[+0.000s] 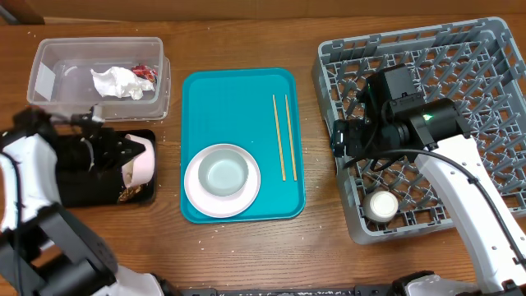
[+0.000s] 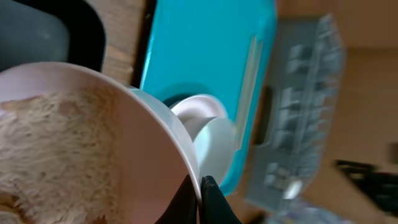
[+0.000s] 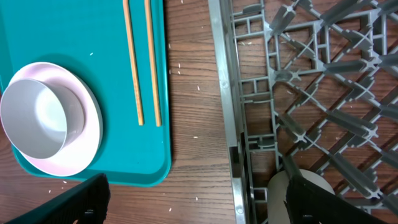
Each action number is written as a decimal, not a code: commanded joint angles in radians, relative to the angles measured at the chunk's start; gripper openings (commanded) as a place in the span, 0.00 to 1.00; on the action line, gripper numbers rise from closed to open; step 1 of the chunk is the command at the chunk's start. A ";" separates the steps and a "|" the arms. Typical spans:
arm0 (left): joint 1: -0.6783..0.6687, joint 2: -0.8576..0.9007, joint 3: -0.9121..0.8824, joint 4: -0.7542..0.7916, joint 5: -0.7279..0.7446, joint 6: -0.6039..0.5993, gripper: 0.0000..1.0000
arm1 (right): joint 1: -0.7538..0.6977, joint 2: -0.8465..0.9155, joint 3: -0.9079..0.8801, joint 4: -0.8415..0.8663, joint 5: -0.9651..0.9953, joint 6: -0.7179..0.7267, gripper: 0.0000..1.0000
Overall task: Sort waste into correct bins and load items into the dishwasher
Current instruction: 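Pour the rice onto the black tray with left gripper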
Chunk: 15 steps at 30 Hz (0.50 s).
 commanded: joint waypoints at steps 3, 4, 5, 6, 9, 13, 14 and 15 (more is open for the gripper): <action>0.108 0.121 -0.010 -0.006 0.453 0.100 0.04 | -0.002 -0.028 0.018 0.003 0.001 -0.003 0.92; 0.121 0.137 -0.010 -0.007 0.499 0.099 0.04 | -0.002 -0.028 0.018 0.003 0.000 -0.003 0.93; 0.135 0.154 -0.010 -0.011 0.551 0.098 0.04 | -0.002 -0.027 0.018 0.002 0.000 -0.003 0.92; 0.145 0.166 -0.010 -0.018 0.589 0.090 0.04 | -0.002 -0.028 0.018 0.002 0.000 -0.003 0.92; 0.169 0.195 -0.010 -0.044 0.655 0.058 0.04 | -0.002 -0.027 0.018 0.002 0.000 -0.003 0.92; 0.185 0.206 -0.011 -0.063 0.655 -0.009 0.04 | -0.002 -0.028 0.018 -0.004 0.000 -0.003 0.92; 0.189 0.206 -0.011 -0.074 0.655 -0.023 0.04 | -0.002 -0.027 0.018 -0.006 0.000 -0.003 0.92; 0.193 0.206 -0.011 -0.087 0.655 -0.035 0.04 | -0.002 -0.028 0.018 -0.009 0.000 -0.003 0.92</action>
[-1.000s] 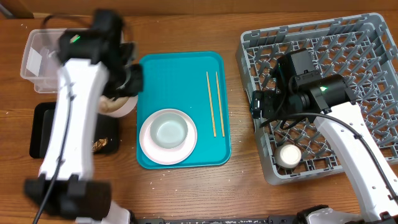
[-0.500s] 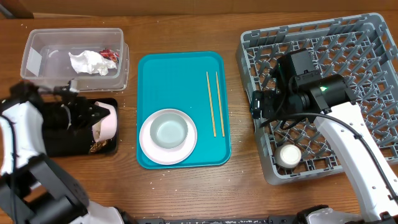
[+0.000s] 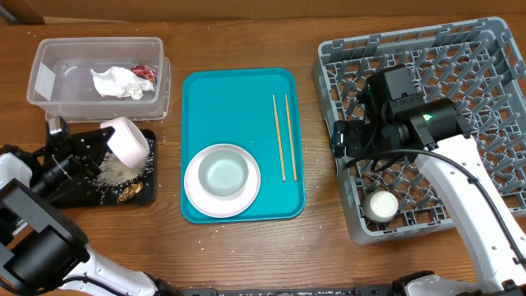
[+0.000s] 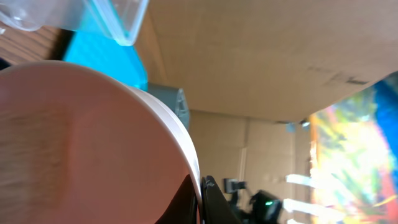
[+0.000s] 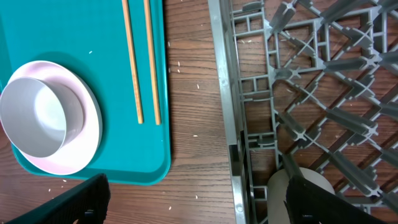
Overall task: Sort waste into correct bins and load items into the dishwasher
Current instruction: 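Pour the rice onto the black tray with left gripper, then set the empty white bowl on the teal tray and withdraw left gripper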
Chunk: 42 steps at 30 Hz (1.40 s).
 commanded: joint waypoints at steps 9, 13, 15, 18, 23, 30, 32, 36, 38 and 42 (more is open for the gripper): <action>0.105 0.011 -0.004 -0.041 0.081 -0.166 0.04 | -0.002 -0.027 0.018 -0.019 0.001 -0.003 0.92; 0.136 0.011 -0.004 -0.041 0.080 -0.166 0.04 | -0.002 -0.027 0.018 -0.018 0.001 -0.003 0.92; 0.138 0.011 -0.004 -0.040 0.078 -0.165 0.04 | -0.002 -0.028 0.018 -0.018 0.000 -0.003 0.92; 0.138 0.011 -0.004 -0.038 0.078 -0.155 0.04 | -0.002 -0.028 0.018 -0.019 0.000 -0.003 0.92; 0.080 -0.031 0.032 -0.124 0.017 0.147 0.04 | -0.002 -0.028 0.018 -0.017 0.001 -0.003 0.92; -0.281 -0.156 0.288 -0.100 -0.286 0.182 0.04 | -0.002 -0.027 0.018 0.013 0.001 -0.003 0.92; -0.421 -0.171 0.352 0.017 -0.496 -0.011 0.04 | -0.002 -0.028 0.018 0.019 0.001 -0.003 0.92; -0.871 -0.167 0.420 0.290 -1.264 -0.296 0.04 | -0.002 -0.027 0.018 0.036 0.000 -0.003 0.92; -1.006 -0.141 0.420 0.354 -1.481 -0.297 0.04 | -0.002 -0.027 0.018 0.046 -0.008 -0.003 0.92; -1.201 -0.037 0.420 0.421 -1.730 -0.297 0.04 | -0.002 -0.027 0.018 0.070 -0.021 -0.003 0.92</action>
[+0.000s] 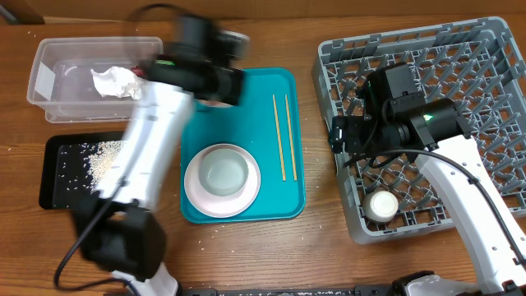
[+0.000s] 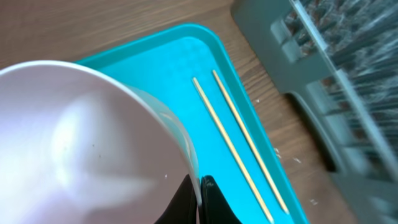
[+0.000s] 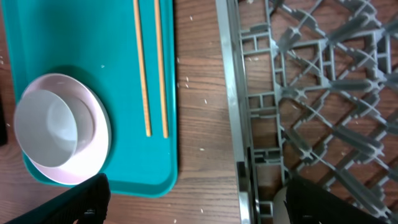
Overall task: Sort waste into correct bins and load items into the dishwasher
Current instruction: 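Set the empty white bowl on the teal tray and withdraw left gripper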
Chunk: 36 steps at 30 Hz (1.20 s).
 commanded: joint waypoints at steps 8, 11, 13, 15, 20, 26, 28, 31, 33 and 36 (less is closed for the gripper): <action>-0.194 0.268 0.011 -0.064 -0.521 -0.244 0.04 | -0.002 -0.024 0.018 0.034 -0.012 -0.003 0.92; -0.193 0.284 0.011 -0.075 -0.453 -0.248 0.04 | -0.002 -0.023 0.018 0.042 -0.012 -0.003 0.92; -0.194 0.286 0.011 -0.074 -0.406 -0.247 0.24 | -0.002 -0.021 0.018 0.050 -0.012 -0.003 0.93; -0.194 0.286 0.013 -0.068 -0.378 -0.247 0.61 | -0.002 -0.019 0.018 0.063 -0.014 -0.002 0.92; -0.158 0.271 0.131 -0.169 -0.377 -0.256 1.00 | -0.002 -0.014 0.018 0.150 -0.073 0.058 0.93; 0.035 0.224 0.462 -0.434 -0.231 -0.346 1.00 | 0.050 0.076 0.018 0.345 -0.147 0.148 0.91; 0.122 0.208 0.553 -0.489 -0.123 -0.348 1.00 | 0.083 0.117 0.018 0.401 -0.147 0.166 0.91; 0.238 0.190 0.632 -0.536 -0.021 -0.323 1.00 | 0.147 0.197 0.018 0.511 -0.139 0.187 0.85; 0.308 0.179 0.648 -0.550 0.010 -0.294 1.00 | 0.195 0.262 0.018 0.582 -0.118 0.215 0.83; 0.383 0.175 0.648 -0.582 0.016 -0.273 1.00 | 0.255 0.357 0.018 0.642 -0.051 0.247 0.80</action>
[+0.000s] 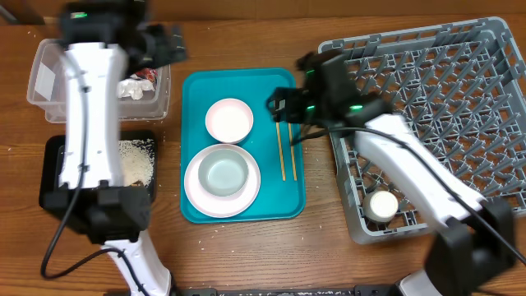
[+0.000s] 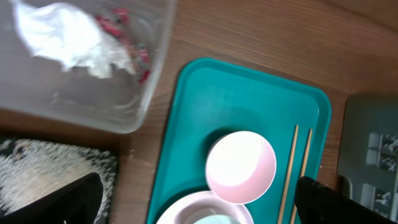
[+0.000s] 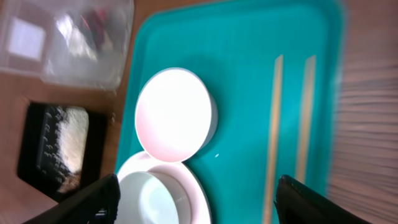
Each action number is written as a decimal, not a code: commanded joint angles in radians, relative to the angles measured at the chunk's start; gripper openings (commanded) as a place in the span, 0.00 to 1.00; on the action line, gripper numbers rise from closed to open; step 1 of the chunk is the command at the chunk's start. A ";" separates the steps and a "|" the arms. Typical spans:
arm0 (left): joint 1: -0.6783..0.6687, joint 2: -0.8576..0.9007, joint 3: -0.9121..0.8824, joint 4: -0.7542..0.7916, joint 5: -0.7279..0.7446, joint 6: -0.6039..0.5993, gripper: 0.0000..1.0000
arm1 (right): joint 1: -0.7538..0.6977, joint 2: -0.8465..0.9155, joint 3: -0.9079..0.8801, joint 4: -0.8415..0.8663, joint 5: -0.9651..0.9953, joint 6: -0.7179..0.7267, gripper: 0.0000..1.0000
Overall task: Sort waste into correct bins and load items into the dishwasher
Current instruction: 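Set the empty white bowl on the teal tray and withdraw left gripper, then grasp the small white bowl on the teal tray with right gripper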
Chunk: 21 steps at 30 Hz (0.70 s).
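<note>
An empty pink bowl (image 1: 228,119) stands upright at the back of the teal tray (image 1: 197,90); the left wrist view shows this bowl (image 2: 241,167) below open fingers. My left gripper (image 1: 164,45) is open over the clear bin's right end, holding nothing. In front of the bowl a pink plate (image 1: 194,197) carries a pale bowl (image 1: 223,175). Two chopsticks (image 1: 284,160) lie along the tray's right side. My right gripper (image 1: 288,107) hangs open above their far ends; its view shows the chopsticks (image 3: 273,124) and pink bowl (image 3: 176,115).
A clear bin (image 1: 57,62) with crumpled tissue and red scraps sits at the back left. The black bin (image 1: 62,177) in front of it holds spilled rice. The grey dish rack (image 1: 460,90) fills the right side, with a white cup (image 1: 382,205) in its front corner.
The pink bowl was in my left gripper above the tray's back; now it stands on the tray, and that gripper is open over the clear bin. My right gripper moved from the rack to the chopsticks.
My left gripper held the pink bowl with rice over the black bin, then tipped it, with rice lying in the bin. Later it held the emptied bowl over the tray. Now the bowl rests on the tray, let go. The right arm stayed at the rack until this moment.
</note>
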 commanded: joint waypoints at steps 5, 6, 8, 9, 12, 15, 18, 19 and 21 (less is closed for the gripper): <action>0.089 -0.012 0.013 -0.061 0.078 0.077 1.00 | 0.113 0.204 0.014 0.109 0.123 0.072 0.67; 0.092 -0.012 0.013 -0.061 0.077 0.080 1.00 | 0.121 0.226 0.014 0.127 0.124 0.072 0.64; 0.094 -0.012 0.013 -0.060 0.077 0.084 1.00 | 0.130 0.265 0.014 0.161 0.124 0.075 0.61; 0.094 -0.012 0.013 -0.060 0.077 0.084 1.00 | 0.132 0.280 0.014 0.172 0.124 0.085 0.59; 0.094 -0.012 0.013 -0.061 0.077 0.084 1.00 | 0.133 0.307 0.014 0.191 0.142 0.103 0.54; 0.094 -0.012 0.013 -0.060 0.077 0.084 1.00 | 0.133 0.307 0.014 0.190 0.179 0.117 0.46; 0.094 -0.012 0.013 -0.060 0.074 0.084 1.00 | 0.126 0.306 0.014 0.195 0.183 0.117 0.32; 0.094 -0.012 0.013 -0.060 0.073 0.084 1.00 | 0.123 0.307 0.014 0.194 0.183 0.117 0.29; 0.094 -0.012 0.013 -0.060 0.065 0.084 1.00 | 0.117 0.307 0.014 0.193 0.184 0.117 0.25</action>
